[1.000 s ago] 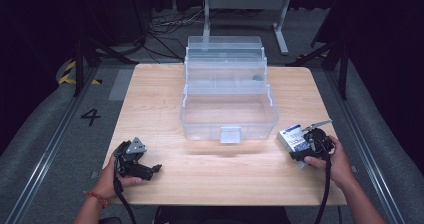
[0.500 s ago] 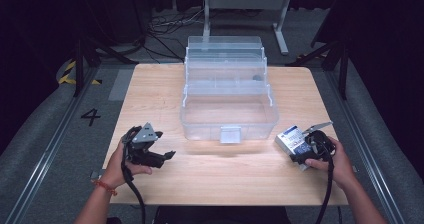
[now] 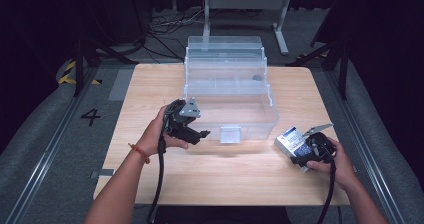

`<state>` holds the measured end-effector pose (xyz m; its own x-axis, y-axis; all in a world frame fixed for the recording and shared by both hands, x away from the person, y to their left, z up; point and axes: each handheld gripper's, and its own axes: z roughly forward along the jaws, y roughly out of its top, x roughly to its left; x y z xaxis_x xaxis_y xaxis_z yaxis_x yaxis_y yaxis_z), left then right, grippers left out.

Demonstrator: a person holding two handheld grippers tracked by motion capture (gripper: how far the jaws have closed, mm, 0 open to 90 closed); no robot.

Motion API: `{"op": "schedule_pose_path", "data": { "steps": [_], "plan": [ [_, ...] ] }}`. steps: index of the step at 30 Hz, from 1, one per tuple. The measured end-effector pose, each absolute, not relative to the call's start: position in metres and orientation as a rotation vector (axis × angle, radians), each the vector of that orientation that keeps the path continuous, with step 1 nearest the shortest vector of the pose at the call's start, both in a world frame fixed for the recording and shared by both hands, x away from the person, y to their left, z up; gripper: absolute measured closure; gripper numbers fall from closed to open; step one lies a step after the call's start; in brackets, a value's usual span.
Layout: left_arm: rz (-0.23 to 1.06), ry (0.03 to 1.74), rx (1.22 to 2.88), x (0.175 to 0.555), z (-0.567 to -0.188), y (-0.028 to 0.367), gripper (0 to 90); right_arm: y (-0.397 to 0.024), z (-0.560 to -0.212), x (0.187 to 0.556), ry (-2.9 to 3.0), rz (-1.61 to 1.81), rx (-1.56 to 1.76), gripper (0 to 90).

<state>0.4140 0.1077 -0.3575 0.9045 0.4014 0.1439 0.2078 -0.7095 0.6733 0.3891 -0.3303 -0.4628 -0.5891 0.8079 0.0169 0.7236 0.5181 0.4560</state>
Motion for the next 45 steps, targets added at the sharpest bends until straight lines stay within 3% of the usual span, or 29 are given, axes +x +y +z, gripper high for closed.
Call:
{"op": "schedule_pose_path", "data": {
  "steps": [15,17,19,24,25,26,36,45],
  "plan": [
    [0.303,0.357,2.658,0.449,-0.382,0.058,35.1,-0.331,-0.466,0.387,2.57,0.634,1.286,3.4],
    [0.227,0.353,2.666,0.452,-0.383,0.057,38.0,-0.331,-0.466,0.387,2.568,0.639,1.285,3.5],
    [0.213,0.325,2.67,0.452,-0.383,0.057,46.1,-0.331,-0.466,0.386,2.565,0.642,1.286,3.5],
    [0.191,0.283,2.692,0.456,-0.381,0.06,50.5,-0.331,-0.466,0.386,2.563,0.646,1.291,3.5],
    [0.253,0.283,2.695,0.457,-0.381,0.06,58.0,-0.331,-0.466,0.386,2.562,0.645,1.289,3.5],
    [0.226,0.271,2.704,0.459,-0.381,0.061,63.9,-0.331,-0.466,0.386,2.562,0.646,1.289,3.5],
    [0.19,0.135,2.707,0.453,-0.381,0.067,66.5,-0.331,-0.467,0.385,2.57,0.651,1.262,3.6],
    [0.166,0.1,2.665,0.422,-0.384,0.092,66.5,-0.331,-0.466,0.383,2.589,0.647,1.238,4.0]
  ]
}}
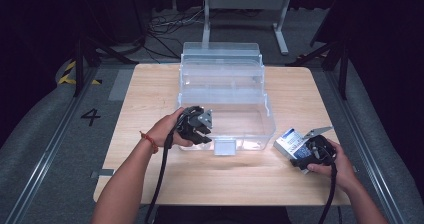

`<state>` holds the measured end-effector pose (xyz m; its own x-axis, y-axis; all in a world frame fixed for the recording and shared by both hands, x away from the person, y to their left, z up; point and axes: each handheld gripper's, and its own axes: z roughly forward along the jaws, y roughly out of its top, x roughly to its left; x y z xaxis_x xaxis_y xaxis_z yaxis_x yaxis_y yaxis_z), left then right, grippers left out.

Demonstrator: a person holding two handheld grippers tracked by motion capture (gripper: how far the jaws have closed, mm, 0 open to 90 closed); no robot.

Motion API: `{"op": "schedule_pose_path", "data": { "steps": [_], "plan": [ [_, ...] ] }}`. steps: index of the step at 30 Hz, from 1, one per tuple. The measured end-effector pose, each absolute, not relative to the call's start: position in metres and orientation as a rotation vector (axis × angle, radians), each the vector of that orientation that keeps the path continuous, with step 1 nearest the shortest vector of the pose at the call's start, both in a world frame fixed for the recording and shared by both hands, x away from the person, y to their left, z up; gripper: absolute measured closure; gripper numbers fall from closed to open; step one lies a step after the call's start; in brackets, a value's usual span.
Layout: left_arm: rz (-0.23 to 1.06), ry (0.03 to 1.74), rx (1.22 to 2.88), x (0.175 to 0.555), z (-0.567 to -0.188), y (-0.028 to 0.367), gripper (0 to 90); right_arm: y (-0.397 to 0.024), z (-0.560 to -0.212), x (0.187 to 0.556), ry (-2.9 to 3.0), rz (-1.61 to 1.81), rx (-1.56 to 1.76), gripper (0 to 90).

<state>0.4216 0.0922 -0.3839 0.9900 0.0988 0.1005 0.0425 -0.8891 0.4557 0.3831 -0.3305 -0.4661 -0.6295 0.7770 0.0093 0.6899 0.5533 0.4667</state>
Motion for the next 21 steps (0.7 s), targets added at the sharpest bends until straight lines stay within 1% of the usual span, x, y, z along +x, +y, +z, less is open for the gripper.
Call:
{"op": "schedule_pose_path", "data": {
  "steps": [4,6,7,8,9,10,11,13,14,16,17,19,21],
  "plan": [
    [0.199,0.155,2.632,0.411,-0.384,0.098,64.4,-0.33,-0.466,0.383,2.596,0.643,1.231,4.0],
    [0.199,0.149,2.625,0.409,-0.383,0.1,57.1,-0.33,-0.466,0.383,2.597,0.646,1.231,4.1],
    [0.212,0.153,2.616,0.405,-0.381,0.101,57.1,-0.33,-0.466,0.382,2.596,0.647,1.23,4.1],
    [0.241,0.175,2.597,0.401,-0.377,0.104,48.4,-0.33,-0.466,0.382,2.597,0.648,1.229,4.1],
    [0.241,0.175,2.597,0.401,-0.377,0.104,48.0,-0.33,-0.466,0.382,2.597,0.647,1.227,4.1],
    [0.243,0.178,2.58,0.398,-0.374,0.106,45.0,-0.33,-0.466,0.382,2.597,0.648,1.228,4.1],
    [0.272,0.199,2.53,0.392,-0.368,0.11,42.5,-0.33,-0.466,0.382,2.597,0.648,1.228,4.1],
    [0.284,0.214,2.512,0.389,-0.364,0.113,41.7,-0.331,-0.466,0.382,2.598,0.65,1.228,4.1],
    [0.3,0.225,2.499,0.386,-0.362,0.115,37.1,-0.331,-0.466,0.382,2.598,0.651,1.229,4.1],
    [0.375,0.269,2.458,0.378,-0.359,0.12,32.5,-0.331,-0.466,0.382,2.6,0.649,1.225,4.1],
    [0.398,0.3,2.439,0.374,-0.357,0.123,28.2,-0.331,-0.466,0.382,2.601,0.65,1.225,4.1],
    [0.443,0.341,2.416,0.367,-0.355,0.129,26.5,-0.331,-0.466,0.382,2.602,0.65,1.225,4.1],
    [0.492,0.398,2.369,0.354,-0.351,0.144,22.9,-0.331,-0.466,0.382,2.601,0.654,1.225,4.1]
  ]
}}
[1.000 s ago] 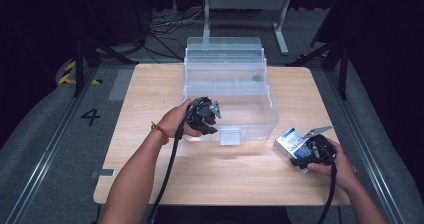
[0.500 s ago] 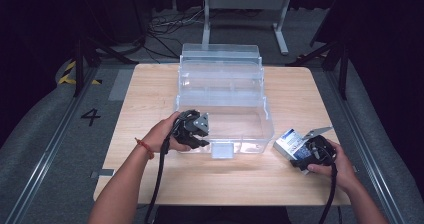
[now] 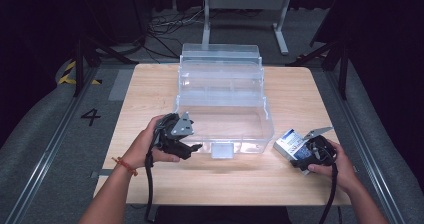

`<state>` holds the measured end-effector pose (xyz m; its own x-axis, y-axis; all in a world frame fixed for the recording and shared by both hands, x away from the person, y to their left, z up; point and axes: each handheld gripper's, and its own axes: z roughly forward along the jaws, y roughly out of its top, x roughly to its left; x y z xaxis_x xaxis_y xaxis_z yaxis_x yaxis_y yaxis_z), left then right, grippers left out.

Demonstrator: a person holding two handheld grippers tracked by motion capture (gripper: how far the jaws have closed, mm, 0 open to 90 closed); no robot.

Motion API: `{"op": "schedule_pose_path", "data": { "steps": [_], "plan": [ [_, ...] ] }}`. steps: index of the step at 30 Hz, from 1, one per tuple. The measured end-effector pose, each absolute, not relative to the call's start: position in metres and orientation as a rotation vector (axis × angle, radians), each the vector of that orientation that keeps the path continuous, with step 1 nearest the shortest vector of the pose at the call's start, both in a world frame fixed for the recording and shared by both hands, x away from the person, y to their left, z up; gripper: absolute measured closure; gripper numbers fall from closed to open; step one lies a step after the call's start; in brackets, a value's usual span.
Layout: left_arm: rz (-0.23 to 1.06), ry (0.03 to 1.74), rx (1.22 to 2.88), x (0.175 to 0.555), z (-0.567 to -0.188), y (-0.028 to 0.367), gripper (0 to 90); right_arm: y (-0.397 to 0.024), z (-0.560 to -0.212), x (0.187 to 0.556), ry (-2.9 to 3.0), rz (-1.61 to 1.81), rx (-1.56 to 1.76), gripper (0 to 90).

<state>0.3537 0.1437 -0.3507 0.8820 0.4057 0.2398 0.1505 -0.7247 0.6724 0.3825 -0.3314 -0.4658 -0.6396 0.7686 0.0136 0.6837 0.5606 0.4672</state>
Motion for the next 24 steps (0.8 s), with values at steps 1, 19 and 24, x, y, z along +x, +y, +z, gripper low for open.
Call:
{"op": "schedule_pose_path", "data": {
  "steps": [1,19,24],
  "plan": [
    [0.515,0.44,2.329,0.348,-0.35,0.152,22.9,-0.332,-0.466,0.382,2.601,0.655,1.228,4.1],
    [0.403,0.824,2.34,0.321,-0.443,0.238,21.7,-0.33,-0.464,0.384,2.618,0.657,1.234,4.2],
    [0.362,0.865,2.379,0.326,-0.467,0.243,20.9,-0.331,-0.464,0.385,2.617,0.66,1.228,4.2]
  ]
}}
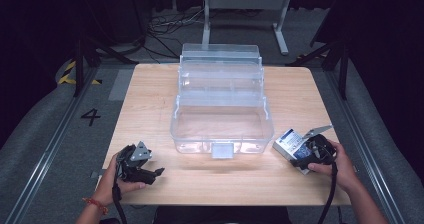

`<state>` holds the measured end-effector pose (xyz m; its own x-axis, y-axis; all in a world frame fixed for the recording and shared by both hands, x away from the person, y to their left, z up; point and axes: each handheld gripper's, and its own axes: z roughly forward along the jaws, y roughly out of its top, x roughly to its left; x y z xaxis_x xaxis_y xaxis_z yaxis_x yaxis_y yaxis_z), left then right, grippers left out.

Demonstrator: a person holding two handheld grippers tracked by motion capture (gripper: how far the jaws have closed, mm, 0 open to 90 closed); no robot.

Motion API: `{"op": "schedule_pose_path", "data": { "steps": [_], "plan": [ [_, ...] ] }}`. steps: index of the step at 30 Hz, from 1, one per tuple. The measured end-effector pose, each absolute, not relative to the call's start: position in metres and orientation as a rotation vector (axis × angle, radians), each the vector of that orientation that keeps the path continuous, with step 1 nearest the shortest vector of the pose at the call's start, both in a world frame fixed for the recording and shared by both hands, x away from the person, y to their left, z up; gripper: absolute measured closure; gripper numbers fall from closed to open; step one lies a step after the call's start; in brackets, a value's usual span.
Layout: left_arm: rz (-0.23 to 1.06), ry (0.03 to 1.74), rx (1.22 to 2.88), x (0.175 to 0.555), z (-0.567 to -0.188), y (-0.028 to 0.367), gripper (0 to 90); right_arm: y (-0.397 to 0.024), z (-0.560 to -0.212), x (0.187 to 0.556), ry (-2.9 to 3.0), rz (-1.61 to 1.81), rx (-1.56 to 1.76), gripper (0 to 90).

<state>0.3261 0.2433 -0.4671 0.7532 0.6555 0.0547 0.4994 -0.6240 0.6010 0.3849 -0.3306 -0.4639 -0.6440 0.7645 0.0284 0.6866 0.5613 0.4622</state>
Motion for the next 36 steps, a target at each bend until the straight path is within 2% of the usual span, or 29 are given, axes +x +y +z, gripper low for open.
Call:
{"op": "schedule_pose_path", "data": {
  "steps": [3,7,36],
  "plan": [
    [0.311,0.904,2.3,0.33,-0.477,0.253,17.8,-0.331,-0.464,0.384,2.614,0.667,1.227,4.2],
    [0.321,0.867,2.247,0.329,-0.483,0.259,15.9,-0.331,-0.463,0.384,2.612,0.673,1.224,4.3],
    [0.325,0.884,2.248,0.328,-0.482,0.257,15.1,-0.342,-0.421,0.368,2.511,0.891,1.092,4.4]
  ]
}}
